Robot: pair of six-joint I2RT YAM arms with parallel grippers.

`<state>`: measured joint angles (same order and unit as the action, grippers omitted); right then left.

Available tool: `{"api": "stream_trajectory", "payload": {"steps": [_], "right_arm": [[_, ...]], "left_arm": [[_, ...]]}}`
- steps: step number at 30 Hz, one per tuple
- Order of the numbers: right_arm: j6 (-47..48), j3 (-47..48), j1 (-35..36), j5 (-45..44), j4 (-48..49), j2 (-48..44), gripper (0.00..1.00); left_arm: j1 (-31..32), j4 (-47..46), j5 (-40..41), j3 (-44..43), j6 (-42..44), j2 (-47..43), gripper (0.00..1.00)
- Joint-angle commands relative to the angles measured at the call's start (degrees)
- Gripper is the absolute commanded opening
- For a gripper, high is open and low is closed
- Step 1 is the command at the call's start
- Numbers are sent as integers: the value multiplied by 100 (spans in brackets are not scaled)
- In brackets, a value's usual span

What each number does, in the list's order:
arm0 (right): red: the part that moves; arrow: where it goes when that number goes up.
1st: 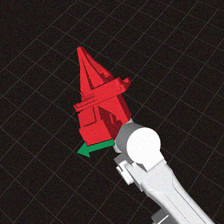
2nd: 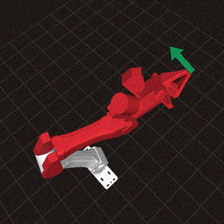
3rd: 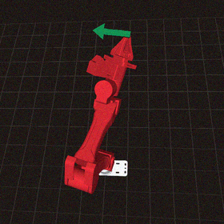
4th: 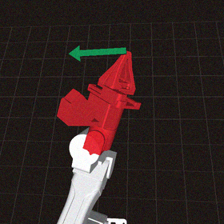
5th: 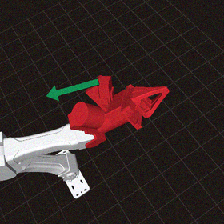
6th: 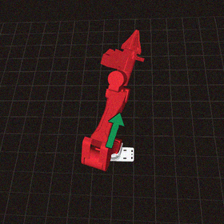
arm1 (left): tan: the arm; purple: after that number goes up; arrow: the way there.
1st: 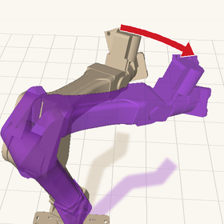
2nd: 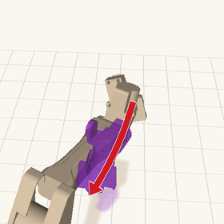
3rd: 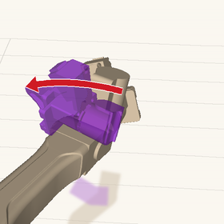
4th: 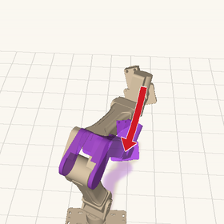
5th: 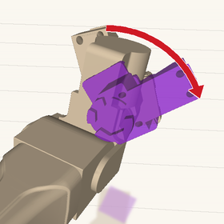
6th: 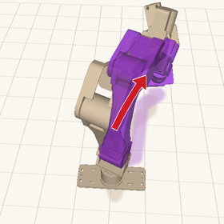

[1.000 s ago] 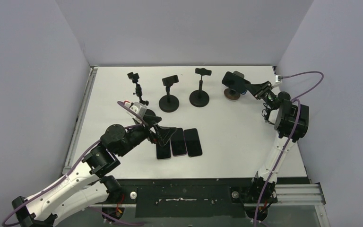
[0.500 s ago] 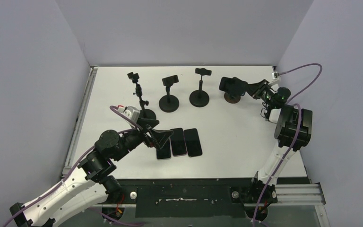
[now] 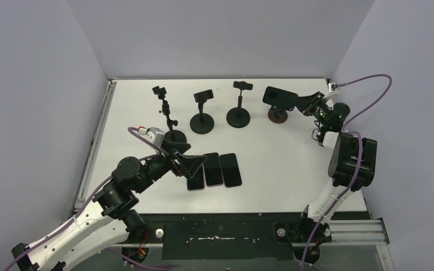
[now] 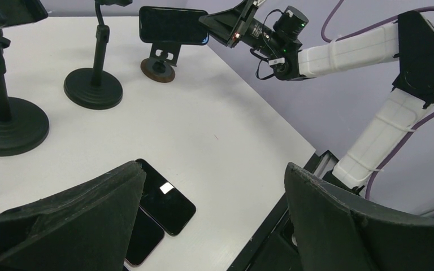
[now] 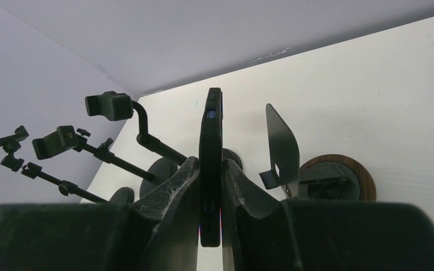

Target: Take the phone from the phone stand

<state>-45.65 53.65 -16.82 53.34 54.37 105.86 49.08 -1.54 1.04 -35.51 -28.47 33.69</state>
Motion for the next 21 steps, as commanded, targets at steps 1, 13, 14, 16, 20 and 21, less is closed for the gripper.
{"api": "stream_trajectory", "payload": {"steps": [1,13,14,16,20,21], "right_arm": [[-261,-280,36,-285,488,-629,0],[-712,-936,704,-1214,-1172,-2786,0],[-791,-1007,758,-1251,-1293,-2979,0],[-923,-1103,890,-1325,-1581,-3364,0],[-1354,-1340,1225,-1353,-1628,-3977,0],[-1474,-1381,1348,-1338,-1619,-4126,0]], "left_arm": [[5,-481,-104,72,-160,13,92],[5,-1357,-104,-68,-562,564,90],[10,-1505,-104,-81,-632,633,90],[14,-1777,-97,-108,-797,790,89],[14,-2084,-9,-200,-1089,1139,89],[14,-2149,24,-233,-1175,1221,89]]}}
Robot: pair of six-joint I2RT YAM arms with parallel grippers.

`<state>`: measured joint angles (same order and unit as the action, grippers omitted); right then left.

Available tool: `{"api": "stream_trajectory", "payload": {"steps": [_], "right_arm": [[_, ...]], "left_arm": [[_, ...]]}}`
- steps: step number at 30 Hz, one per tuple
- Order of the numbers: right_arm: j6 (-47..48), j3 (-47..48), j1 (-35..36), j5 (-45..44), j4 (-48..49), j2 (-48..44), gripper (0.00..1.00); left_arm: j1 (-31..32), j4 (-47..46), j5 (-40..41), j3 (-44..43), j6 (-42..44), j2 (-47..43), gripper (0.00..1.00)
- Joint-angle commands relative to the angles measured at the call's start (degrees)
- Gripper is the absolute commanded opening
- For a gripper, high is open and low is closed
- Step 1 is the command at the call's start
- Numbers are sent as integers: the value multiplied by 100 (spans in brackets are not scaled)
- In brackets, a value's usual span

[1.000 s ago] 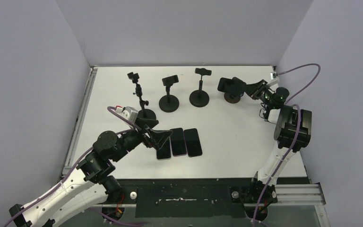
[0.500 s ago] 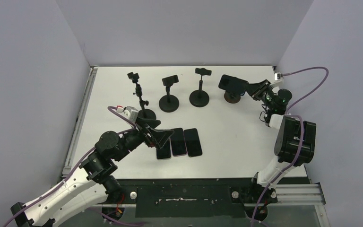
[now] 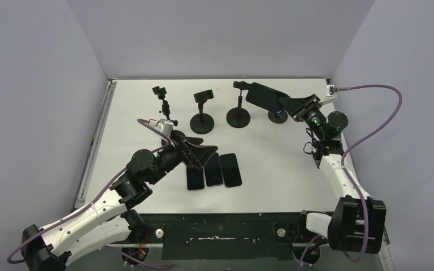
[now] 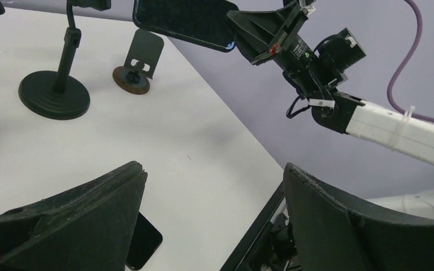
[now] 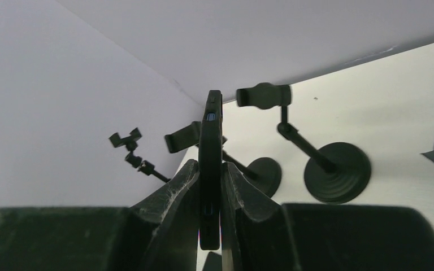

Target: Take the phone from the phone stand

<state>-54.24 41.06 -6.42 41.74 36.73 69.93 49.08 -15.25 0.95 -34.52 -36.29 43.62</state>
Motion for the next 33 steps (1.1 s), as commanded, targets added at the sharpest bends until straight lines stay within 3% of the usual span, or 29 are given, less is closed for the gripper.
{"api": "stream_trajectory", "payload": {"steps": [1,7,14,21,33], "right_arm": [[-717,-169,395,-168,162,-654,0],[-1635,-578,881,-192,898,-1364,0],[-2511,-1045,1592,-783,2331,-1572,0],[-2628,-950,2262,-1416,2353,-1657,0],[-2970,-1081,2697,-1878,2609,-1684,0]], "left_arm": [[19,-839,86,-357,-478,305,89],[30,-1582,803,-299,-1490,759,89],[33,-2916,791,-346,-1946,1470,89],[49,-3451,736,-809,-2129,2184,88],[49,-4144,931,-892,-2219,2603,81]]}}
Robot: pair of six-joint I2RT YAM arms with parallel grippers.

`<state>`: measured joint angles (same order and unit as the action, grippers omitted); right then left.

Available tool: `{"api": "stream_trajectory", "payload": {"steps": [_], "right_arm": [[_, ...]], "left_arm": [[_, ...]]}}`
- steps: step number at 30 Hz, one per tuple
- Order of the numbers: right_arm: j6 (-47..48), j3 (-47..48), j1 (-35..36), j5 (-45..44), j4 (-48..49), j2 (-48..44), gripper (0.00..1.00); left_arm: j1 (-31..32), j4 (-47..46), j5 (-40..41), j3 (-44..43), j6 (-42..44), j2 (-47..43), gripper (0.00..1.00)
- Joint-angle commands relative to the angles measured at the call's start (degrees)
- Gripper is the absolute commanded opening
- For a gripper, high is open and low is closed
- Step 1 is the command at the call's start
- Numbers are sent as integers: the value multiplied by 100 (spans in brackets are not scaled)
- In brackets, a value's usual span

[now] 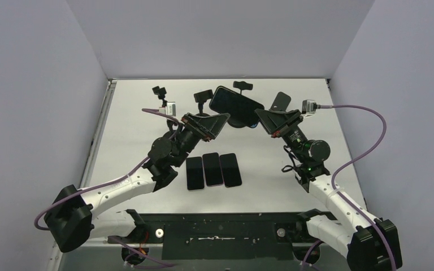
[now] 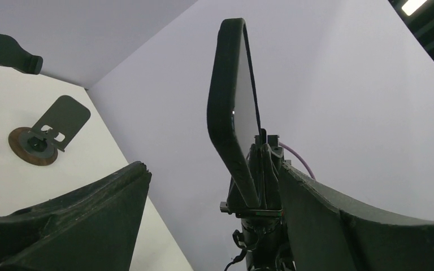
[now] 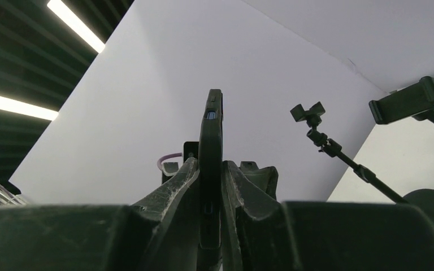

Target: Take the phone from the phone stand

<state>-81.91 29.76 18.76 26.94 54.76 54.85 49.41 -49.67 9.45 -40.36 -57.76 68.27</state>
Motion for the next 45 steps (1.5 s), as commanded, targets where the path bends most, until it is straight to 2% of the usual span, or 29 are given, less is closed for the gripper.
{"api": "stream_trajectory", "payload": {"steps": [1,8,12,23,25,26,28,29,30,31,35,37,39,45], "right_arm": [[-196,36,219,-426,800,-172,0],[-200,-98,410,-638,778,-204,0],[-107,-124,529,-769,643,-250,0],[396,-64,937,-874,41,-439,0],[509,-35,974,-847,-95,-488,0],[585,13,976,-796,-239,-513,0],[781,186,984,-660,-686,-576,13],[901,275,988,-578,-944,-625,25],[1017,354,988,-512,-1182,-677,47],[1167,445,989,-439,-1465,-737,60],[2230,1122,969,-74,-3310,-901,87],[2794,1477,949,109,-4378,-906,94],[3188,1744,905,349,-4968,-866,95],[3840,2123,874,1237,-5415,-770,94]], "left_arm": [[16,-796,59,-322,-86,181,80],[16,-1075,30,-517,-95,379,68],[16,-1205,1,-563,-125,461,57],[16,-1312,-15,-554,-157,523,12],[16,-1298,-1,-518,-149,505,0],[16,-1283,8,-498,-153,491,0],[16,-1210,28,-436,-180,435,0],[16,-1167,37,-403,-183,395,0],[9,-1091,53,-364,-179,319,0],[1,-999,64,-338,-170,253,0],[-118,-446,-272,-314,-199,16,0],[-241,-281,-757,-320,-205,-87,0],[-376,-134,-1399,-313,-226,-204,0],[-697,617,-3232,-385,147,-574,0]]}}
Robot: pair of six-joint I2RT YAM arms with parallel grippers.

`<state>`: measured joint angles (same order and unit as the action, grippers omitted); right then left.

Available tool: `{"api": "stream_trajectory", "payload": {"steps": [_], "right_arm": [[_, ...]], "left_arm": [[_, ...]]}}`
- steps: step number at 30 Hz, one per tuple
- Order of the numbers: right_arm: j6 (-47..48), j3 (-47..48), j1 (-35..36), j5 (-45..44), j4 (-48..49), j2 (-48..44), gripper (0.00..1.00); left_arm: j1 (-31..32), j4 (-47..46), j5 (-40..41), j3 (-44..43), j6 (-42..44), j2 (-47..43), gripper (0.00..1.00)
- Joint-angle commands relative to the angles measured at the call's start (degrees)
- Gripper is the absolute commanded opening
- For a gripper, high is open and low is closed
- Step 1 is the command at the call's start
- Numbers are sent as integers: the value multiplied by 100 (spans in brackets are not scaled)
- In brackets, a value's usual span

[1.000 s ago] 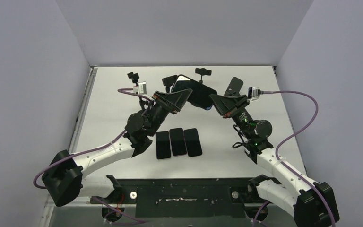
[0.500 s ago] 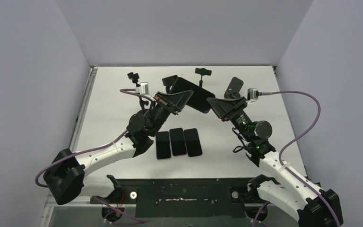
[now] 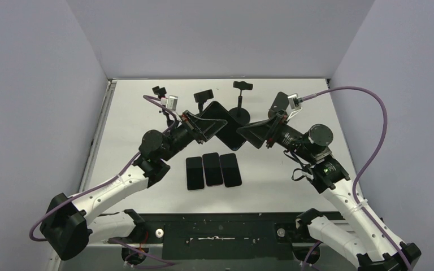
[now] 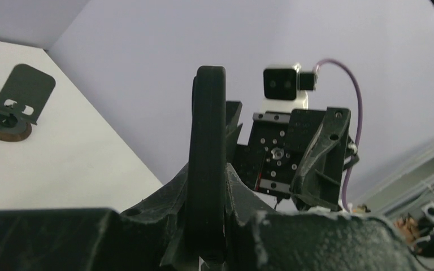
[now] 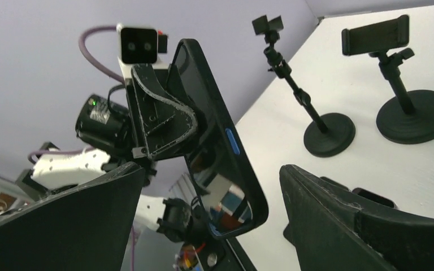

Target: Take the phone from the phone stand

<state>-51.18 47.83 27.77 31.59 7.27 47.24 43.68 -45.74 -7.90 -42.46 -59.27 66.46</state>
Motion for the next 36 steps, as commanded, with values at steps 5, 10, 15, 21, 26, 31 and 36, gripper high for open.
{"api": "stream_trajectory", "payload": {"steps": [5,10,15,21,26,31,36], "right_arm": [[675,268,-25,1418,-63,48,92],[409,59,-7,1549,408,131,86],[208,-71,63,1652,710,219,75],[134,-125,119,1918,767,421,51],[-26,-219,149,2204,1040,470,47],[81,-321,153,2389,867,407,44],[132,-478,156,2377,796,345,35]], "left_arm": [[-140,654,-2075,-225,556,-530,0],[-132,613,-2207,-183,556,-550,0],[-138,610,-2293,-191,574,-554,0],[-134,490,-2240,-146,646,-608,0],[-137,493,-2185,-140,714,-648,0],[-139,346,-2180,-127,681,-630,0],[-132,66,-2207,-57,661,-658,0]]}}
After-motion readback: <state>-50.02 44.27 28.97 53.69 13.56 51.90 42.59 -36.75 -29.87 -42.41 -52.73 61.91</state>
